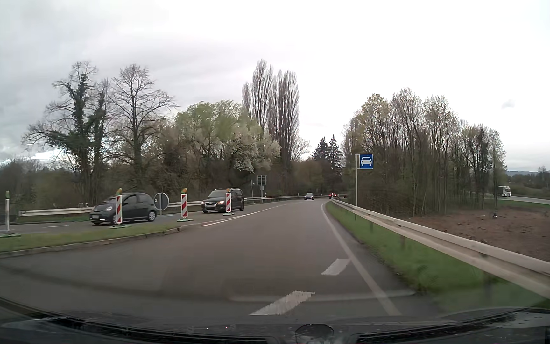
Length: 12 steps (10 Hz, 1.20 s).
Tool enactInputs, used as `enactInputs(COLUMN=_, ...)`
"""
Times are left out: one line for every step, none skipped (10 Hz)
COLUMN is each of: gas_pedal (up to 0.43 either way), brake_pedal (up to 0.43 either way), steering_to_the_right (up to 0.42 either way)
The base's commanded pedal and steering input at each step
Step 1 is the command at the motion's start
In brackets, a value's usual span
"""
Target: Follow the waypoints while adhering to traffic rules and regulations
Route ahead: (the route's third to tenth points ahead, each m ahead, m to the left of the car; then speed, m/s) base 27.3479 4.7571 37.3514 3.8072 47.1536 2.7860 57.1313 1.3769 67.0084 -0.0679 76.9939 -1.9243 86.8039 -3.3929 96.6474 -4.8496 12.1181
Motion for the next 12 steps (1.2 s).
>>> enactInputs(gas_pedal=0.079, brake_pedal=0.000, steering_to_the_right=0.014)
enactInputs(gas_pedal=0.079, brake_pedal=0.000, steering_to_the_right=0.013)
enactInputs(gas_pedal=0.079, brake_pedal=0.000, steering_to_the_right=0.013)
enactInputs(gas_pedal=0.079, brake_pedal=0.000, steering_to_the_right=0.013)
enactInputs(gas_pedal=0.079, brake_pedal=0.000, steering_to_the_right=0.012)
enactInputs(gas_pedal=0.079, brake_pedal=0.000, steering_to_the_right=0.012)
enactInputs(gas_pedal=0.079, brake_pedal=0.000, steering_to_the_right=0.012)
enactInputs(gas_pedal=0.079, brake_pedal=0.000, steering_to_the_right=0.012)
enactInputs(gas_pedal=0.079, brake_pedal=0.000, steering_to_the_right=0.012)
enactInputs(gas_pedal=0.079, brake_pedal=0.000, steering_to_the_right=0.012)
enactInputs(gas_pedal=0.079, brake_pedal=0.000, steering_to_the_right=0.012)
enactInputs(gas_pedal=0.079, brake_pedal=0.000, steering_to_the_right=0.012)
